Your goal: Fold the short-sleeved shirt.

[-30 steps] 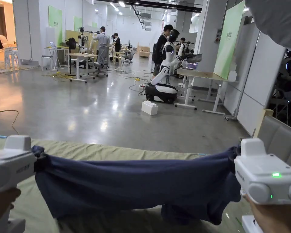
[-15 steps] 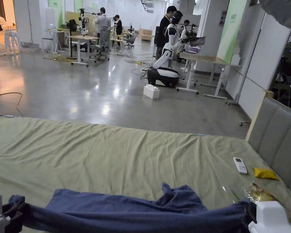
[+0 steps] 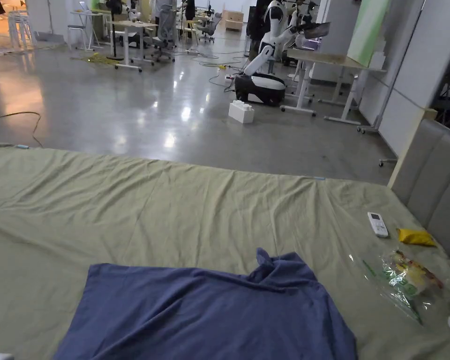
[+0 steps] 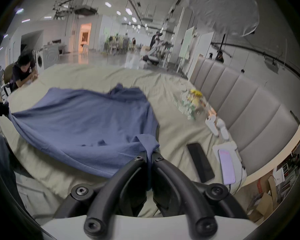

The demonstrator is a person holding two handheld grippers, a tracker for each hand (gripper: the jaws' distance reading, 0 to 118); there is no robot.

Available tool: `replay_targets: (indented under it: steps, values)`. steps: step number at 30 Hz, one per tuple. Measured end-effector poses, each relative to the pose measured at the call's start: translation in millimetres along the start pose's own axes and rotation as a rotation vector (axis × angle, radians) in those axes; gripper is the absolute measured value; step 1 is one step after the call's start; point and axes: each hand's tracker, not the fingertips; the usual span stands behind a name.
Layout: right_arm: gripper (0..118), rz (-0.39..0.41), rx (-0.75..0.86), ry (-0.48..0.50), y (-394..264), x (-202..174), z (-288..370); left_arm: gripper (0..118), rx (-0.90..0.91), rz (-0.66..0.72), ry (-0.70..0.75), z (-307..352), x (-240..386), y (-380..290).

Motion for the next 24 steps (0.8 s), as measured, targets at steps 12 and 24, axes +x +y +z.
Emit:
replay_targets:
  steps: [12,24]
  values:
    - [24,0.068,-0.274,-0.003,-19.0,-22.3,-61.5,22,-0.2,-0.044,0.057,-46.2,11.2,-17.3]
    - [92,-0.073,0.15,0.012,39.8,-35.9,-36.5,71,0.133,-0.011,0.016,-17.2,34.1,37.9]
